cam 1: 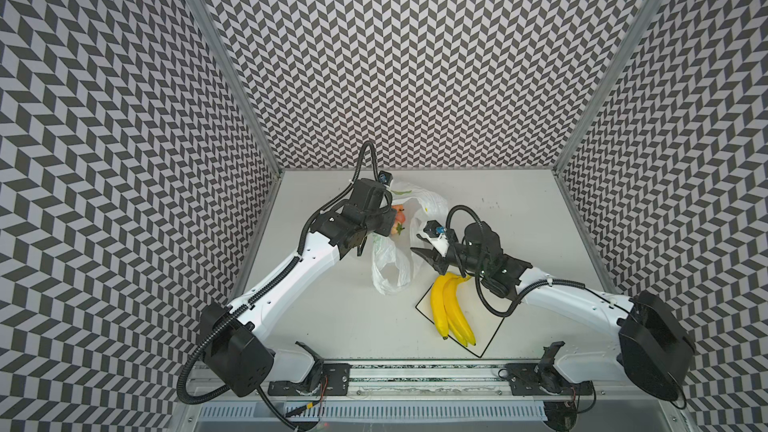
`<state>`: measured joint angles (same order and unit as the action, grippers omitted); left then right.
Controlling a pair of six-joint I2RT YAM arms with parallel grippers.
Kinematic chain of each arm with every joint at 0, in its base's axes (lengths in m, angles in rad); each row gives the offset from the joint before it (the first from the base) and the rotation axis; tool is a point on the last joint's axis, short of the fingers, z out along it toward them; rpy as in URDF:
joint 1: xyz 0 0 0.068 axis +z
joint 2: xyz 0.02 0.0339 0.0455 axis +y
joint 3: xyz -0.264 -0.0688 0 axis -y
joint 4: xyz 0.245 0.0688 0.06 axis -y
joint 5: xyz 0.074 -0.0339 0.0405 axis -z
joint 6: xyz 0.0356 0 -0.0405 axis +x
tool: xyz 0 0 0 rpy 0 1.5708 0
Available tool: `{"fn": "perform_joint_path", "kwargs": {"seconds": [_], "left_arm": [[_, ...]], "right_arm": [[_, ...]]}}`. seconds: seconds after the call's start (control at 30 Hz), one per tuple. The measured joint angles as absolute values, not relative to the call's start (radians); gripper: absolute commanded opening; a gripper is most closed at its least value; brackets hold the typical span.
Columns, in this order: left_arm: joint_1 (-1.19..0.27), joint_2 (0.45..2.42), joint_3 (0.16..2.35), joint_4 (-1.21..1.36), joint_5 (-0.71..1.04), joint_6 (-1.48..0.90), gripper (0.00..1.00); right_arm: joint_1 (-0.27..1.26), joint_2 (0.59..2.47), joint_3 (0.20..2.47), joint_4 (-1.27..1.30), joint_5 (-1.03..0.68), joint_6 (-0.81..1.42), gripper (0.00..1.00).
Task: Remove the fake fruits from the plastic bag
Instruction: 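Hold the bag open with the left gripper while the right grasps a strawberry inside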
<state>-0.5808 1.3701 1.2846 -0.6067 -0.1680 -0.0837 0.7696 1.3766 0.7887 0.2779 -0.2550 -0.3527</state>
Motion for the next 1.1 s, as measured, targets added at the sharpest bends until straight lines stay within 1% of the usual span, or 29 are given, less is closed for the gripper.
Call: {"fn": "perform_joint_path", "kwargs": {"seconds": [0.1, 0.23, 0.37, 0.5, 0.6, 0.63, 0.77, 0.9, 1.1], "left_arm": [[-0.575, 1.362, 1.27, -0.604, -0.154, -0.088, 0.0], [-0.571, 1.341, 1.257, -0.604, -0.139, -0.089, 0.0], [-0.562, 1.315, 1.253, -0.603, -0.133, -0.09, 0.0], [-0.56, 1.296, 1.253, -0.599, -0.131, -0.096, 0.0], [-0.559, 1.283, 1.253, -0.597, -0.127, -0.099, 0.0], [-0.559, 1.275, 1.248, -0.592, -0.125, -0.099, 0.0], [-0.559, 1.229, 1.196, -0.577, -0.114, -0.098, 0.0], [-0.559, 1.196, 1.14, -0.577, -0.099, -0.099, 0.0], [-0.559, 1.166, 1.071, -0.577, -0.069, -0.099, 0.0]], "right_arm": [[0.783, 1.473, 0.833, 0.314, -0.219, -0.456, 0.3], [0.792, 1.635, 0.949, 0.347, -0.176, -0.516, 0.28], [0.802, 1.765, 1.045, 0.347, -0.125, -0.518, 0.27], [0.805, 1.844, 1.07, 0.336, -0.1, -0.456, 0.29], [0.805, 1.892, 1.097, 0.289, -0.083, -0.347, 0.33], [0.805, 1.908, 1.116, 0.262, -0.075, -0.286, 0.36], [0.805, 1.938, 1.186, 0.185, -0.052, -0.039, 0.51], [0.805, 1.942, 1.216, 0.158, -0.043, 0.209, 0.58], [0.802, 2.02, 1.292, 0.147, -0.017, 0.472, 0.63]]}}
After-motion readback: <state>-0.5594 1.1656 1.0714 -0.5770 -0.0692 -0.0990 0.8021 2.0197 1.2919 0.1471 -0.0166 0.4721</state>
